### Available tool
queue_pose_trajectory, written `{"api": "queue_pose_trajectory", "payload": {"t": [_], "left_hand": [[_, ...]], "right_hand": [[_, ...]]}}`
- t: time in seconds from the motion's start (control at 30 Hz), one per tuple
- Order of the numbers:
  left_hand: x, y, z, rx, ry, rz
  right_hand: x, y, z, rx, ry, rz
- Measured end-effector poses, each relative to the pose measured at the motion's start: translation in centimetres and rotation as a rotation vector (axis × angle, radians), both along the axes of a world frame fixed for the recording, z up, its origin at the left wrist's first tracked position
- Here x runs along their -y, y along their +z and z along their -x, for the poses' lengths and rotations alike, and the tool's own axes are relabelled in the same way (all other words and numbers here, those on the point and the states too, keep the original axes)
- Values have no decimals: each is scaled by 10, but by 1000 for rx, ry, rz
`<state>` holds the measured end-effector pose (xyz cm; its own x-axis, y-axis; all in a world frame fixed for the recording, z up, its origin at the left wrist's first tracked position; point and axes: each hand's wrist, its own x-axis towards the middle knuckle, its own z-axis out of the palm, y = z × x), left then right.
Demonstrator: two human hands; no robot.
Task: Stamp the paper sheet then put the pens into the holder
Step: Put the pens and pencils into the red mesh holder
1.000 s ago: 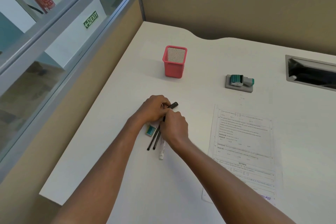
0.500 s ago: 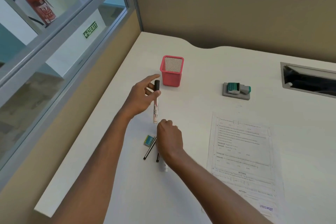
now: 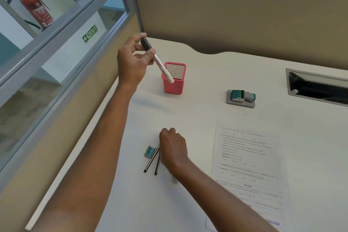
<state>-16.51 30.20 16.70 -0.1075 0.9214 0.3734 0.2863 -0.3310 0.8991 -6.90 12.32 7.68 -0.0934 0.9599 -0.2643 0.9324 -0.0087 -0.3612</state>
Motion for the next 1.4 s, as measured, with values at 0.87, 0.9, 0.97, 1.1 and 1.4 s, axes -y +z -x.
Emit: {"api": "queue_pose_trajectory", "payload": {"t": [0.87, 0.9, 0.97, 1.1, 1.4], "left_hand": [[-47, -68, -41, -294, 132, 2], [-48, -69, -41, -298, 133, 5], [-48, -71, -41, -314, 135, 6], [-48, -76, -41, -344, 122, 11], [-49, -79, -41, -317, 90, 14]], "right_hand": [[-129, 92, -109, -730, -413, -800], [-134, 84, -106, -709, -397, -795], [-143, 68, -102, -662, -356, -766], [-153, 44, -97, -558, -270, -671], [-151, 28, -96, -391, -232, -598]]}}
